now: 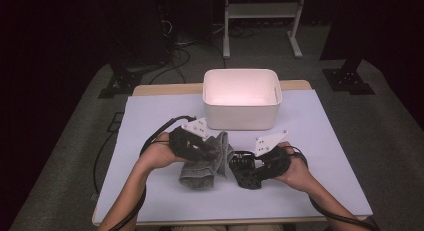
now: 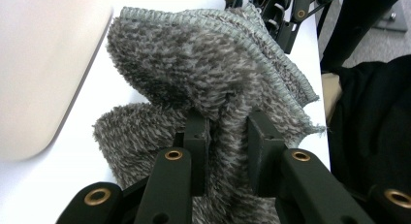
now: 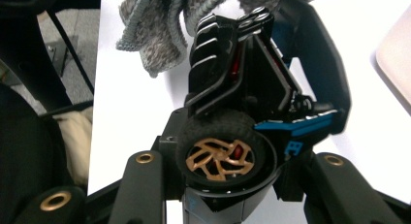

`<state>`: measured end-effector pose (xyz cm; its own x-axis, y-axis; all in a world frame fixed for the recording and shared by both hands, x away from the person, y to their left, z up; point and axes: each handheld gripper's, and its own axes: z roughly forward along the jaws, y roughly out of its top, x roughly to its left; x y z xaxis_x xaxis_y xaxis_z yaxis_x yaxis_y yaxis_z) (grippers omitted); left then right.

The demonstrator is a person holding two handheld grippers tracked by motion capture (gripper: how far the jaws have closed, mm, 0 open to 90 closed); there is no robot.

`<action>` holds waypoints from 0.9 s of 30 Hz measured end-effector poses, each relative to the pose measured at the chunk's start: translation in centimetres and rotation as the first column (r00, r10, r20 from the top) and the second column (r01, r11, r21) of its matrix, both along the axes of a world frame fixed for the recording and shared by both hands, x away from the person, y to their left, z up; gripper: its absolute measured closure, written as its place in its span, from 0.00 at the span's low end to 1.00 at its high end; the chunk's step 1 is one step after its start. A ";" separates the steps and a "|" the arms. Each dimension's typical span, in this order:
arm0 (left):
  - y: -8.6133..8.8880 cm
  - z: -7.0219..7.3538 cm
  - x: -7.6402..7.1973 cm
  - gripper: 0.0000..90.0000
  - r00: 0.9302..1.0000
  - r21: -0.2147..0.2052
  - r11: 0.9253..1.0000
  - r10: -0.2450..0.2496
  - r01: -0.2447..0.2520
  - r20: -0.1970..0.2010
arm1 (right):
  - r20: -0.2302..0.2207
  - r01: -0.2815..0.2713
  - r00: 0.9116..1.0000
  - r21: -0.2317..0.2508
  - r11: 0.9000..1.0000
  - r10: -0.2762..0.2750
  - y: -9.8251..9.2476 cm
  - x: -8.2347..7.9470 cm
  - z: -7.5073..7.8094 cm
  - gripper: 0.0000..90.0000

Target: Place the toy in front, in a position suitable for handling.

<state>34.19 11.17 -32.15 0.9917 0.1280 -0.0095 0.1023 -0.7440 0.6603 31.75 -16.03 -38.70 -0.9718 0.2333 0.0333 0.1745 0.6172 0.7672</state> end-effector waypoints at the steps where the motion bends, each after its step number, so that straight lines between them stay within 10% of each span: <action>1: 0.3 0.0 0.0 0.82 1.000 -0.002 1.000 0.005 -0.005 -0.003 | 0.003 -0.003 1.000 0.005 1.000 0.003 0.2 0.1 0.0 0.62; 13: 0.2 1.0 -0.9 0.82 0.999 -0.024 0.999 -0.035 0.036 0.029 | 0.014 -0.077 0.997 0.005 0.997 0.077 5.1 0.5 -0.4 0.62; 27: -5.1 2.1 -0.5 0.82 0.988 0.009 0.989 -0.146 0.145 0.059 | -0.017 -0.041 0.999 0.046 0.998 0.042 3.4 0.8 -0.7 0.62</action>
<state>33.65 6.04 -30.09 0.9986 -0.0177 0.0499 -0.0462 -0.7510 0.6586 32.54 -12.62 -39.43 -0.9798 0.1908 0.0601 0.1632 0.5888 0.7916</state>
